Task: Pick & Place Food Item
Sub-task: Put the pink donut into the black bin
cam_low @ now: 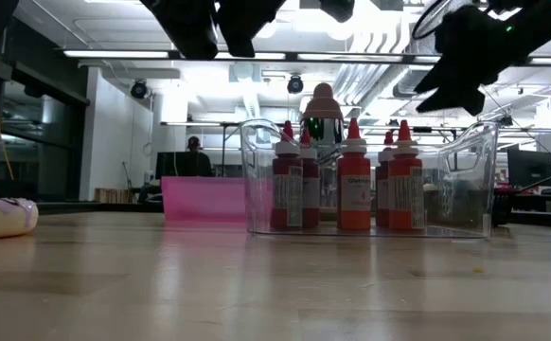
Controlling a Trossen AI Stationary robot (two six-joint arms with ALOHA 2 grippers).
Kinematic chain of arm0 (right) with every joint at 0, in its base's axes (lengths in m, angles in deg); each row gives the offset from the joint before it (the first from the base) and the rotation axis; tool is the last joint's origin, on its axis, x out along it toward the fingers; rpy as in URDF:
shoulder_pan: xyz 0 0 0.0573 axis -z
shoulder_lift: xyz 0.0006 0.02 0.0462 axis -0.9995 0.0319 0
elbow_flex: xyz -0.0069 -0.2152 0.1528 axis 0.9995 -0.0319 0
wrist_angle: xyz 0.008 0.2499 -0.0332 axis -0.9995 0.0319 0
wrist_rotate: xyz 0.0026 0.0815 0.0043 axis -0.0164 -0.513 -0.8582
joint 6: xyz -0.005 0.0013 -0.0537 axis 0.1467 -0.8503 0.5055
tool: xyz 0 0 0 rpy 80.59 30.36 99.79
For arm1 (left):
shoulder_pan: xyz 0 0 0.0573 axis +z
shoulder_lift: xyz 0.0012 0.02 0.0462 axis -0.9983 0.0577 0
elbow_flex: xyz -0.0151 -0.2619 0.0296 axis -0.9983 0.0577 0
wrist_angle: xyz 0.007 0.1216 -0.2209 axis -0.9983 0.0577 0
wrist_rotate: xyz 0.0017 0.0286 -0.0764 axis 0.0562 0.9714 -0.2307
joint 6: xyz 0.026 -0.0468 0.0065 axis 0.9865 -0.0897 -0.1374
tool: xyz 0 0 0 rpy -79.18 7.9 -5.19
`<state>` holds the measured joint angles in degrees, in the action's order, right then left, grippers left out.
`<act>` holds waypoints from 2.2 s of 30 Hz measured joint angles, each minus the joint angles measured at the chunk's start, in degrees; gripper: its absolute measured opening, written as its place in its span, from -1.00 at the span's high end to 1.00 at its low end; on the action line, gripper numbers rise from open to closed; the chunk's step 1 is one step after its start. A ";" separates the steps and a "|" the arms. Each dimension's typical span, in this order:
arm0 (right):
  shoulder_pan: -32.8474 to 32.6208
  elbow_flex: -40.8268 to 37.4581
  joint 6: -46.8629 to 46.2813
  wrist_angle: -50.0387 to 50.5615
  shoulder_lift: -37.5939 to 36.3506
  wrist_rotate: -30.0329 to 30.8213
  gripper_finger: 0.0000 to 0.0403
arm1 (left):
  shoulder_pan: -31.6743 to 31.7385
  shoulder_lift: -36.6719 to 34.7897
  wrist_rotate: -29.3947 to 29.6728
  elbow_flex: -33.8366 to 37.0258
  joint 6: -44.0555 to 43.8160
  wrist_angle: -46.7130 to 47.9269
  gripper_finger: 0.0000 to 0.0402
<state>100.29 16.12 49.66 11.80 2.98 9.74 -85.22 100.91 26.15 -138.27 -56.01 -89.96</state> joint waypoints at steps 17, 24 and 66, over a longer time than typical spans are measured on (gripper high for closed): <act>-25.88 0.00 -9.46 -6.35 -1.55 -3.98 0.00 | -1.65 0.00 0.02 -0.02 0.44 1.29 -0.13; -38.00 0.00 -8.10 -13.93 0.77 2.92 0.00 | -2.64 0.00 1.59 -0.02 0.87 3.38 -0.13; -62.03 0.00 -3.25 -29.38 19.34 21.13 0.00 | -9.79 -0.02 12.62 -0.02 5.27 10.59 -0.13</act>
<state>38.26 16.12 46.41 -17.58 22.32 30.87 -95.01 100.89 38.77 -138.29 -50.75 -79.37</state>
